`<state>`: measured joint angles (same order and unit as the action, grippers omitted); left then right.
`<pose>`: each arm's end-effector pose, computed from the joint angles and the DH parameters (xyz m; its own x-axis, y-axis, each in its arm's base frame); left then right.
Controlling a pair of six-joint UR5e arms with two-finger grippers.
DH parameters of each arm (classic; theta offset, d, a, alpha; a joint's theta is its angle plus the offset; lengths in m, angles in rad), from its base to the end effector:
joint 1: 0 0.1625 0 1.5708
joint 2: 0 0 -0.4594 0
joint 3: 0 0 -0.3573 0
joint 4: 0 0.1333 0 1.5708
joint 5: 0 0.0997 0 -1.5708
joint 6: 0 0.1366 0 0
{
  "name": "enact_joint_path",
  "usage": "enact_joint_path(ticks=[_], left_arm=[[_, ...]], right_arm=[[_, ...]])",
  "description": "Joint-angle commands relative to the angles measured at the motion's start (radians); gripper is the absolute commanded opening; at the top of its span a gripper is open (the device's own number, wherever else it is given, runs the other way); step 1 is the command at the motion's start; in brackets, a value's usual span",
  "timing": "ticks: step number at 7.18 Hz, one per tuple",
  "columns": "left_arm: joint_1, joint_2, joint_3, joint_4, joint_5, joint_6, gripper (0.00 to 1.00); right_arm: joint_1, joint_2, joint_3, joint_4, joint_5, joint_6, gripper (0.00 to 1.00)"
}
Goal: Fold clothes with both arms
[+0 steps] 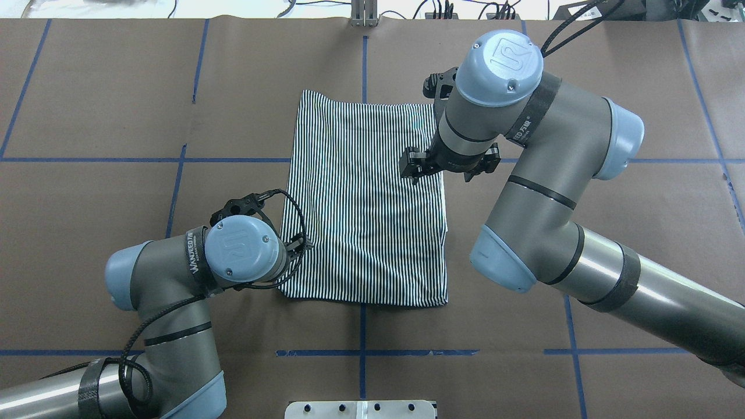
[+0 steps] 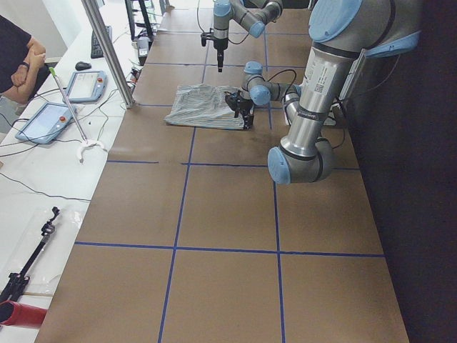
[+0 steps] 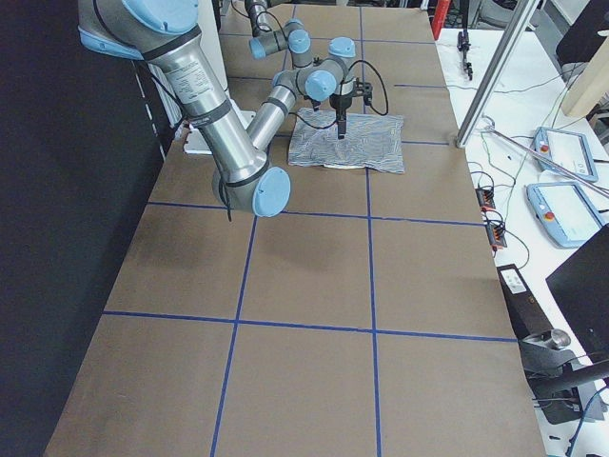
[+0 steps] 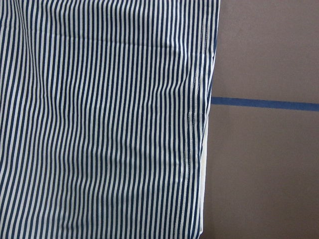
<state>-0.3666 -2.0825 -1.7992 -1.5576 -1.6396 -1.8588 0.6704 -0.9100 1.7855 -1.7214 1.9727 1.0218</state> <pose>0.5660 -0.3500 0.3577 0.5794 -0.5260 -0.6226 0.5001 0.8326 -0.2380 -0.4745 -0.4781 0.2788 0.6927 -0.0637 0.7184 -0.0083 0.9953 0.0962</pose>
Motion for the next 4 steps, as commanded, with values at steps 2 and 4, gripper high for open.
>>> enact_joint_path(ticks=[2, 4], left_arm=[[0.021, -0.025, 0.041, -0.001, 0.001, -0.026, 1.00], [0.024, -0.022, 0.044, -0.001, 0.001, -0.026, 0.98]], right_arm=[[0.001, -0.001, 0.000, -0.004, 0.000, 0.001, 1.00], [0.001, -0.001, 0.002, -0.006, 0.000, 0.001, 1.00]])
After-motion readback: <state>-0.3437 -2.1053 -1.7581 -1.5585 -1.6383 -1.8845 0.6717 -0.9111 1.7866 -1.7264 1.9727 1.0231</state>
